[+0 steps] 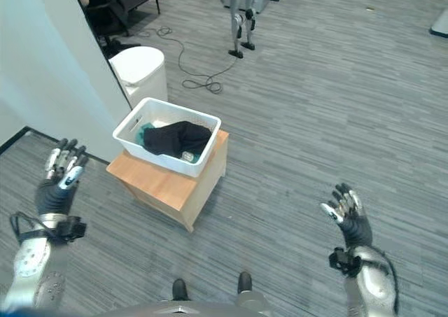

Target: Pick up bed clothes into laundry basket.

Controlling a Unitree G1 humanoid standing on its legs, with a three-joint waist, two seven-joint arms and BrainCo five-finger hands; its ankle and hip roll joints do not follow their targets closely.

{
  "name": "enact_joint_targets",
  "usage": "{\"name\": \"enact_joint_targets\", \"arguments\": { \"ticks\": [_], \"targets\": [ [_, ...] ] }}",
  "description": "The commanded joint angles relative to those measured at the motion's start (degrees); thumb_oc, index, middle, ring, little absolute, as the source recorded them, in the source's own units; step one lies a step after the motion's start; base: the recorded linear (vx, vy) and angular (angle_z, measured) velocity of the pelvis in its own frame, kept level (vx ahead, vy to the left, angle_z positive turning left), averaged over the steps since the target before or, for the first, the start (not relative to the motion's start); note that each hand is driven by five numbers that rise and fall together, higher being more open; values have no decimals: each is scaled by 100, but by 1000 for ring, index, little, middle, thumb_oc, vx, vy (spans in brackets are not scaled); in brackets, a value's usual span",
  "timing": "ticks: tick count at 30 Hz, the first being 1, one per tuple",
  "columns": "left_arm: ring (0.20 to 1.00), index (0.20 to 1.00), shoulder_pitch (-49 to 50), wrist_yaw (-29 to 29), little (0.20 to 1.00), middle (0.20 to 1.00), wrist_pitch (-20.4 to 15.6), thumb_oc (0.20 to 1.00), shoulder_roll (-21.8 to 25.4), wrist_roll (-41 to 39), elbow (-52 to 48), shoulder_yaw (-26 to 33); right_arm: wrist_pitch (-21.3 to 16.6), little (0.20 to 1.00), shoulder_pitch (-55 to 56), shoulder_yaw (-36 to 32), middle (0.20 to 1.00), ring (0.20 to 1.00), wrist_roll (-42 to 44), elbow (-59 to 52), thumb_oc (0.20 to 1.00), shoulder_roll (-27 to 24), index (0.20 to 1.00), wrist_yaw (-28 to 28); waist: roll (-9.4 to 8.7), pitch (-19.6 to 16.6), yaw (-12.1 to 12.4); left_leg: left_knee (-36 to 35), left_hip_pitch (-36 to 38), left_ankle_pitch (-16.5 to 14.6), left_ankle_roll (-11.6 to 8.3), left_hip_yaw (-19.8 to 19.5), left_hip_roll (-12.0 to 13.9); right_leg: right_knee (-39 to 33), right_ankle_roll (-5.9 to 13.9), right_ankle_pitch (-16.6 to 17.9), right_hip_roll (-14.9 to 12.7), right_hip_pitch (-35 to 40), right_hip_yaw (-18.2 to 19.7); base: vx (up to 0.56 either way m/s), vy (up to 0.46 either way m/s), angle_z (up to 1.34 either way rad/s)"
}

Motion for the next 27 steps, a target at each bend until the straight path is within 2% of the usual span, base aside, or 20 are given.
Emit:
{"name": "enact_joint_targets", "arguments": {
  "ticks": [1, 4, 8, 11, 13, 15, 16, 17, 18, 19, 20, 21, 22, 24, 25, 26, 27],
  "targets": [
    [1000, 1000, -238, 131, 1000, 1000, -235, 1000, 377, 82, -255, 260, -624, 1000, -803, -99, 1000, 1000, 344, -279, 1000, -193, 1000, -436, -219, 126, 41, 77, 386, -508, 168, -117, -127, 125, 189, -370, -167, 229, -170, -3, 46, -14],
    [1000, 1000, -253, 384, 1000, 1000, -348, 1000, 373, 228, -343, 291, -880, 1000, -1265, -192, 1000, 1000, -127, -484, 1000, -325, 1000, -983, -161, 184, 54, 83, 530, -552, 231, -30, -149, 259, 208, -375, -195, 259, -58, 0, 57, -17],
    [1000, 1000, -205, 473, 1000, 1000, -408, 1000, 323, 224, -361, 404, -901, 1000, -1412, -196, 1000, 1000, -416, -392, 1000, -471, 1000, -1166, -139, 262, 133, 84, 586, -566, 273, -66, -180, 528, 220, -446, -247, 229, -75, -19, 55, -8],
    [1000, 1000, -48, 553, 1000, 1000, -424, 1000, 177, 261, -296, 505, -716, 1000, -1362, 88, 1000, 1000, -707, -406, 1000, -562, 1000, -1026, -56, 533, 232, 83, 658, -581, 399, -290, -220, 1748, 292, -574, -405, -197, -4, -67, 90, 12],
    [1000, 1000, -45, 572, 1000, 1000, -429, 1000, 167, 297, -266, 508, -682, 1000, -1348, 228, 1000, 1000, -733, -455, 1000, -560, 1000, -927, -35, 608, 218, 72, 626, -533, 423, -403, -260, 2039, 307, -471, -444, -388, 114, -73, 40, 37],
    [1000, 1000, -24, 570, 1000, 1000, -449, 1000, 242, 337, -288, 523, -621, 1000, -1333, 532, 1000, 1000, -786, -546, 1000, -573, 1000, -719, 8, 735, 179, 80, 556, -471, 438, -665, -283, 2546, 341, -367, -369, -684, 644, -117, -22, 51],
    [1000, 1000, -100, 543, 1000, 1000, -482, 1000, 309, 338, -256, 460, -593, 1000, -1380, 832, 1000, 1000, -765, -537, 1000, -646, 1000, -498, 41, 723, 116, 124, 455, -406, 400, -1011, -253, 2418, 259, -691, 10, -619, 1358, -82, -67, 56],
    [1000, 1000, -163, 485, 1000, 1000, -508, 1000, 364, 289, -234, 389, -546, 1000, -1345, 902, 1000, 1000, -729, -564, 1000, -738, 1000, -421, 42, 701, 66, 154, 372, -365, 345, -1171, -232, 2214, 212, -993, 224, -526, 1770, -74, -140, 202],
    [1000, 1000, -391, 341, 1000, 1000, -581, 1000, 519, 267, -211, 259, -519, 1000, -1244, 1078, 1000, 1000, -783, -588, 1000, -1038, 1000, -105, -6, 658, 12, 404, -10, -272, 328, -1772, -288, 1892, 93, -1368, 752, -281, 3185, -94, -153, 243],
    [1000, 1000, -546, 261, 1000, 1000, -630, 1000, 580, 179, -203, 155, -507, 1000, -1228, 1182, 1000, 1000, -864, -566, 1000, -1215, 1000, 7, -23, 659, 61, 538, -239, -213, 308, -2186, -370, 1806, 11, -1416, 979, -265, 3794, -89, -161, 267],
    [1000, 1000, -555, 259, 1000, 1000, -633, 1000, 579, 177, -198, 156, -512, 1000, -1239, 1181, 1000, 1000, -862, -557, 1000, -1218, 1000, 10, -10, 648, 58, 548, -280, -196, 295, -2194, -356, 1793, 11, -1380, 993, -295, 3790, -148, -302, 255],
    [1000, 1000, -751, 149, 1000, 1000, -660, 1000, 569, 101, -145, -98, -482, 1000, -1223, 1381, 1000, 1000, -857, -466, 1000, -1462, 1000, 113, -79, 692, 198, 716, -560, -122, 188, -2828, -527, 1613, -145, -1284, 1202, -206, 4040, -138, -322, 242],
    [1000, 1000, -720, 91, 1000, 1000, -679, 1000, 520, 109, -188, -83, -379, 1000, -1196, 1485, 1000, 1000, -852, -473, 1000, -1560, 1000, 223, -120, 727, 327, 684, -552, -43, 126, -3025, -576, 1489, -213, -1237, 1113, -155, 3785, -187, -451, 234],
    [1000, 1000, -706, 100, 1000, 1000, -702, 1000, 436, 82, -303, -118, -350, 1000, -1264, 1664, 1000, 1000, -808, -393, 1000, -1774, 1000, 404, -92, 774, 417, 676, -834, 279, 13, -3453, -628, 1183, -284, -1060, 1167, -101, 3539, -215, -350, 188],
    [1000, 1000, -670, 76, 1000, 1000, -691, 1000, 392, -17, -336, -131, -306, 1000, -1332, 1741, 1000, 1000, -832, -379, 1000, -1904, 1000, 500, -99, 831, 542, 734, -963, 370, -56, -3522, -651, 1123, -320, -1070, 1131, -79, 3333, -178, -217, 254],
    [1000, 1000, -672, 76, 1000, 1000, -687, 1000, 388, -18, -342, -126, -310, 1000, -1342, 1741, 1000, 1000, -830, -372, 1000, -1908, 1000, 503, -83, 820, 524, 733, -995, 394, -69, -3546, -643, 1109, -316, -1040, 1140, -102, 3315, -282, -209, 257],
    [1000, 1000, -706, -52, 1000, 1000, -613, 1000, 294, -145, -263, -218, -301, 1000, -1408, 1651, 1000, 1000, -1071, -345, 1000, -2267, 1000, 605, -96, 1017, 690, 1094, -1408, 405, 41, -2935, -695, 1106, -379, -1061, 924, -183, 2614, -328, -172, 180]
  ]
}}
